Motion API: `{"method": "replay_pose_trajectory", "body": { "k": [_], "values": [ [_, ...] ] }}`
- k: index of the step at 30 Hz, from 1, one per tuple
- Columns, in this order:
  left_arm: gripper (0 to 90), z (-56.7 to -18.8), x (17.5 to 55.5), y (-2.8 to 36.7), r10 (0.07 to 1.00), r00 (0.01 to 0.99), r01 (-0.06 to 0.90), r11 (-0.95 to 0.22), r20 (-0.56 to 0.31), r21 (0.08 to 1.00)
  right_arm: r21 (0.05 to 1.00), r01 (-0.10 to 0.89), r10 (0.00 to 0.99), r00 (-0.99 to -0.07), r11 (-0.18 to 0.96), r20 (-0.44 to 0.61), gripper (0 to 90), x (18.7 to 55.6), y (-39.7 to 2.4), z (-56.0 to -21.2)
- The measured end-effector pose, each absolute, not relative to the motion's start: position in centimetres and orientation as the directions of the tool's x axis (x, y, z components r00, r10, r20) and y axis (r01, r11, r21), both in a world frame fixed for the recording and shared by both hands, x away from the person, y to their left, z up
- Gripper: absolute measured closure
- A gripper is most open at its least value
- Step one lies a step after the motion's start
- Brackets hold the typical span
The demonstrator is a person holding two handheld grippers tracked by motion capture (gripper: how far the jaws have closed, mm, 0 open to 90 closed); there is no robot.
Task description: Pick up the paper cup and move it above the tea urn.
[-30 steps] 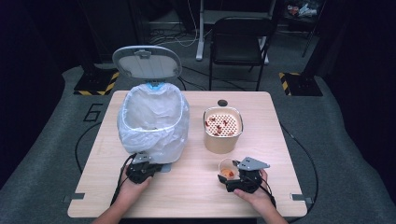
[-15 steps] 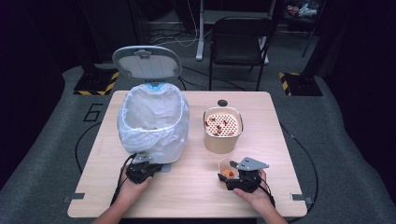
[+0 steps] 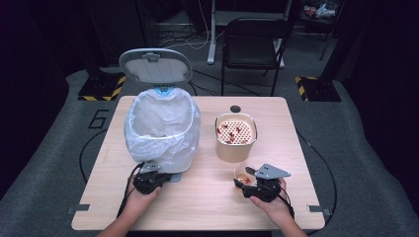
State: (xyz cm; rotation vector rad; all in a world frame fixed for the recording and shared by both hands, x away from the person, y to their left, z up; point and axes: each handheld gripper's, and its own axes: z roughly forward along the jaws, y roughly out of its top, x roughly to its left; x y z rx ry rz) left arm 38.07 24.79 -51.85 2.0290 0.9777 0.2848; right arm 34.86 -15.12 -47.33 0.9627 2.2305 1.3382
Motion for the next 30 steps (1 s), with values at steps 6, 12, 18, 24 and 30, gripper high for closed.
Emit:
{"method": "replay_pose_trajectory", "body": {
  "k": [6, 12, 18, 24, 30],
  "values": [
    [90.0, -51.8, 38.1, 24.8, 0.729, 0.669, 0.537, -0.338, -0.146, 0.773, 0.88, 0.363, 0.732, -0.681, 0.306, 0.027, 36.6, 35.4, -15.9, -45.1],
    [90.0, -51.8, 38.1, 24.8, 0.729, 0.669, 0.537, -0.338, -0.147, 0.773, 0.891, 0.362, 0.745, -0.665, 0.274, 0.041, 37.0, 36.3, -16.9, -43.1],
    [90.0, -51.8, 38.1, 24.8, 0.729, 0.669, 0.537, -0.338, -0.147, 0.773, 0.891, 0.368, 0.757, -0.651, 0.265, 0.044, 36.9, 36.7, -17.2, -43.3],
    [90.0, -51.9, 38.1, 24.8, 0.728, 0.67, 0.537, -0.338, -0.146, 0.773, 0.88, 0.398, 0.788, -0.614, 0.258, 0.046, 36.7, 37.4, -18.0, -44.8],
    [90.0, -51.9, 38.1, 24.8, 0.728, 0.67, 0.537, -0.338, -0.147, 0.773, 0.875, 0.431, 0.84, -0.54, 0.219, 0.056, 36.0, 38.6, -20.0, -46.3]
  ]
}}
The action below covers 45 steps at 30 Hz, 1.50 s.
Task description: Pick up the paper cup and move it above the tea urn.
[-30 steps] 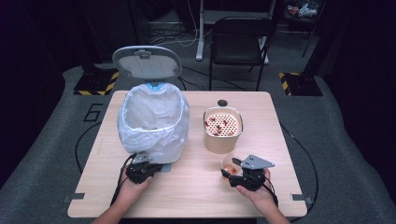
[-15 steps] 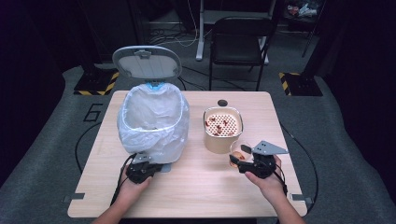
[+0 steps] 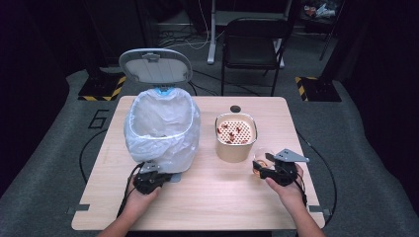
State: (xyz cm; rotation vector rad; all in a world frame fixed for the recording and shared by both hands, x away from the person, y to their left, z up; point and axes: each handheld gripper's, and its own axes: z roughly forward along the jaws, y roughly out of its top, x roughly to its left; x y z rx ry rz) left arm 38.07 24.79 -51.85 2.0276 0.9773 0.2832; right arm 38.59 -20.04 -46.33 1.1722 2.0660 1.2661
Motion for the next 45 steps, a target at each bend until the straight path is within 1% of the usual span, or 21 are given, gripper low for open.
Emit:
{"method": "replay_pose_trajectory", "body": {
  "k": [5, 11, 14, 17, 18, 23, 26, 27, 33, 39, 45],
  "values": [
    [90.0, -51.9, 38.1, 24.8, 0.728, 0.669, 0.537, -0.337, -0.147, 0.773, 0.859, 0.469, 0.873, -0.485, 0.207, 0.055, 35.3, 39.6, -21.6, -47.8],
    [90.0, -51.8, 38.1, 24.8, 0.728, 0.67, 0.537, -0.34, -0.146, 0.772, 0.856, 0.487, 0.889, -0.452, 0.174, 0.077, 32.3, 39.8, -22.5, -49.0],
    [90.0, -51.8, 38.1, 24.8, 0.728, 0.67, 0.537, -0.34, -0.145, 0.772, 0.853, 0.496, 0.893, -0.442, 0.161, 0.088, 28.0, 39.8, -22.7, -49.4],
    [90.0, -51.8, 38.1, 24.8, 0.728, 0.67, 0.537, -0.34, -0.145, 0.772, 0.855, 0.495, 0.898, -0.433, 0.159, 0.084, 17.0, 39.7, -22.7, -49.4],
    [90.0, -51.8, 38.1, 24.8, 0.728, 0.67, 0.537, -0.34, -0.145, 0.772, 0.855, 0.494, 0.896, -0.435, 0.157, 0.087, 16.5, 39.7, -22.7, -49.3],
    [90.0, -51.8, 38.1, 24.8, 0.728, 0.67, 0.537, -0.34, -0.145, 0.772, 0.863, 0.48, 0.887, -0.452, 0.156, 0.091, 14.5, 39.1, -22.6, -48.6],
    [90.0, -51.9, 38.1, 24.8, 0.727, 0.67, 0.536, -0.339, -0.147, 0.773, 0.866, 0.475, 0.883, -0.459, 0.155, 0.094, 15.0, 38.9, -22.6, -48.2],
    [90.0, -51.8, 38.1, 24.8, 0.728, 0.67, 0.537, -0.341, -0.145, 0.772, 0.874, 0.46, 0.882, -0.463, 0.155, 0.087, 15.0, 38.5, -22.7, -47.7],
    [90.0, -51.8, 38.1, 24.8, 0.728, 0.67, 0.537, -0.34, -0.145, 0.772, 0.885, 0.437, 0.88, -0.469, 0.161, 0.071, 15.6, 38.3, -22.6, -46.0],
    [90.0, -51.8, 38.1, 24.8, 0.727, 0.671, 0.537, -0.341, -0.145, 0.772, 0.877, 0.45, 0.882, -0.467, 0.17, 0.069, 15.2, 38.4, -22.5, -46.2],
    [90.0, -51.8, 38.1, 24.8, 0.727, 0.671, 0.537, -0.342, -0.145, 0.772, 0.885, 0.436, 0.882, -0.467, 0.164, 0.066, 14.7, 38.1, -22.5, -45.8]
  ]
}}
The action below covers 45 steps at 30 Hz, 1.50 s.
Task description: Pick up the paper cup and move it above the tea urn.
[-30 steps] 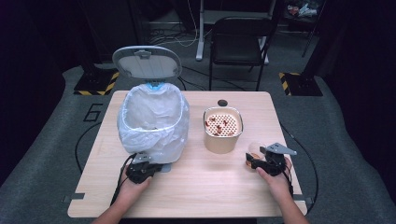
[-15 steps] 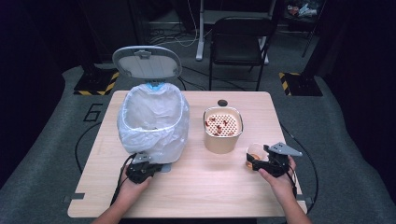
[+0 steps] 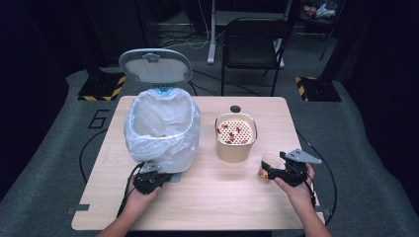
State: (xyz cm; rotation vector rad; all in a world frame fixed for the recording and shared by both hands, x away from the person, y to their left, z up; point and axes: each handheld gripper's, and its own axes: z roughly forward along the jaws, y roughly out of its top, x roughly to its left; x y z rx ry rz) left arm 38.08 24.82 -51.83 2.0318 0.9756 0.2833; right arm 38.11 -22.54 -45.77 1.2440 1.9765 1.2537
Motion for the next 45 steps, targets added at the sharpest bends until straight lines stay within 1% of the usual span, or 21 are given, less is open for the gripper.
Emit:
{"method": "replay_pose_trajectory", "body": {
  "k": [3, 5, 7, 9, 13, 15, 18, 22, 25, 27, 28, 33, 34, 39, 40, 45],
  "values": [
    [90.0, -51.8, 38.1, 24.8, 0.728, 0.671, 0.537, -0.341, -0.145, 0.771, 0.894, 0.416, 0.876, -0.478, 0.165, 0.061, 14.8, 38.0, -22.4, -44.7],
    [90.0, -51.8, 38.1, 24.8, 0.728, 0.67, 0.537, -0.34, -0.146, 0.772, 0.9, 0.4, 0.877, -0.479, 0.17, 0.047, 16.7, 38.1, -22.2, -44.0],
    [90.0, -51.8, 38.1, 24.8, 0.727, 0.671, 0.537, -0.342, -0.145, 0.771, 0.904, 0.39, 0.877, -0.478, 0.174, 0.037, 24.8, 38.3, -22.0, -43.4],
    [90.0, -51.8, 38.1, 24.8, 0.727, 0.671, 0.537, -0.342, -0.145, 0.771, 0.902, 0.394, 0.884, -0.467, 0.178, 0.03, 35.6, 39.2, -21.6, -42.4],
    [90.0, -51.8, 38.1, 24.8, 0.726, 0.672, 0.537, -0.342, -0.146, 0.771, 0.883, 0.437, 0.888, -0.457, 0.169, 0.057, 47.6, 41.7, -20.7, -41.2],
    [90.0, -51.8, 38.1, 24.8, 0.725, 0.673, 0.536, -0.342, -0.146, 0.772, 0.873, 0.46, 0.886, -0.459, 0.166, 0.074, 52.2, 43.1, -20.0, -40.7],
    [90.0, -51.8, 38.1, 24.8, 0.725, 0.672, 0.537, -0.341, -0.148, 0.771, 0.863, 0.473, 0.88, -0.468, 0.175, 0.079, 55.1, 44.7, -19.0, -40.4],
    [90.0, -51.8, 38.1, 24.8, 0.726, 0.672, 0.538, -0.341, -0.148, 0.771, 0.838, 0.512, 0.892, -0.447, 0.189, 0.072, 58.3, 46.0, -18.3, -40.8],
    [90.0, -51.8, 38.1, 24.8, 0.726, 0.672, 0.538, -0.341, -0.148, 0.771, 0.818, 0.543, 0.894, -0.44, 0.192, 0.082, 63.3, 46.8, -18.1, -41.4],
    [90.0, -51.8, 38.1, 24.8, 0.726, 0.672, 0.538, -0.341, -0.148, 0.771, 0.811, 0.558, 0.891, -0.441, 0.177, 0.108, 67.3, 47.0, -18.0, -41.5],
    [90.0, -51.8, 38.1, 24.8, 0.726, 0.672, 0.538, -0.341, -0.148, 0.771, 0.804, 0.568, 0.89, -0.439, 0.173, 0.119, 67.7, 47.1, -17.9, -41.5],
    [90.0, -51.8, 38.1, 24.8, 0.726, 0.671, 0.538, -0.336, -0.152, 0.773, 0.797, 0.576, 0.895, -0.434, 0.184, 0.107, 70.4, 47.4, -17.7, -41.3],
    [90.0, -51.9, 38.0, 24.7, 0.731, 0.66, 0.552, -0.316, -0.173, 0.772, 0.791, 0.583, 0.896, -0.43, 0.184, 0.109, 70.9, 47.4, -17.7, -41.2],
    [90.0, -51.9, 38.0, 24.7, 0.734, 0.657, 0.554, -0.314, -0.173, 0.771, 0.766, 0.613, 0.895, -0.431, 0.195, 0.117, 73.3, 47.8, -17.4, -41.0],
    [90.0, -51.9, 38.0, 24.7, 0.734, 0.657, 0.554, -0.314, -0.173, 0.771, 0.767, 0.606, 0.892, -0.44, 0.212, 0.101, 73.6, 48.0, -17.3, -41.0],
    [90.0, -51.9, 38.0, 24.7, 0.733, 0.658, 0.553, -0.314, -0.173, 0.772, 0.774, 0.596, 0.882, -0.459, 0.216, 0.107, 77.7, 47.7, -17.2, -41.0]
  ]
}}
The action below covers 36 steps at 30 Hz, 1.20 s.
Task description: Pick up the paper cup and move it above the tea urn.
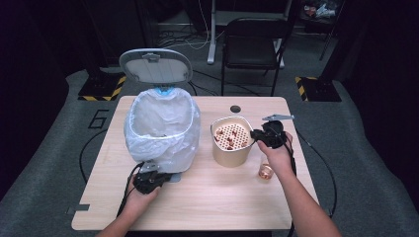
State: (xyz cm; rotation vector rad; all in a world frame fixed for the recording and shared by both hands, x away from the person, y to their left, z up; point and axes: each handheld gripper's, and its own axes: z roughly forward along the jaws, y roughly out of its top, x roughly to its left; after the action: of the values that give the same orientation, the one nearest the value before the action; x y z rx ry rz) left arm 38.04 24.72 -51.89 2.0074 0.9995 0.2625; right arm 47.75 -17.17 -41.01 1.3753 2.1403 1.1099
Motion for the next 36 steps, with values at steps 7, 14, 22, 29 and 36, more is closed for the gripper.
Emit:
{"method": "replay_pose_trajectory", "body": {
  "k": [7, 14, 22, 29, 36],
  "values": [
    [90.0, -51.8, 38.2, 24.9, 0.726, 0.671, 0.537, -0.338, -0.148, 0.773, 0.78, 0.569, 0.834, -0.539, 0.26, 0.115, 82.9, 46.4, -16.9, -41.1],
    [90.0, -51.8, 38.2, 24.9, 0.727, 0.67, 0.538, -0.337, -0.149, 0.772, 0.782, 0.538, 0.78, -0.616, 0.315, 0.109, 83.7, 44.4, -16.7, -41.2],
    [90.0, -51.8, 38.2, 24.9, 0.726, 0.671, 0.539, -0.336, -0.152, 0.773, 0.783, 0.511, 0.737, -0.668, 0.355, 0.101, 83.6, 42.1, -16.7, -41.2],
    [90.0, -51.9, 38.3, 24.9, 0.726, 0.67, 0.539, -0.33, -0.157, 0.775, 0.811, 0.48, 0.735, -0.672, 0.335, 0.094, 58.6, 39.7, -17.0, -41.0],
    [90.0, -51.9, 38.3, 24.9, 0.726, 0.67, 0.539, -0.331, -0.156, 0.775, 0.89, 0.371, 0.792, -0.61, 0.265, 0.019, 35.9, 38.1, -19.3, -39.5]
  ]
}}
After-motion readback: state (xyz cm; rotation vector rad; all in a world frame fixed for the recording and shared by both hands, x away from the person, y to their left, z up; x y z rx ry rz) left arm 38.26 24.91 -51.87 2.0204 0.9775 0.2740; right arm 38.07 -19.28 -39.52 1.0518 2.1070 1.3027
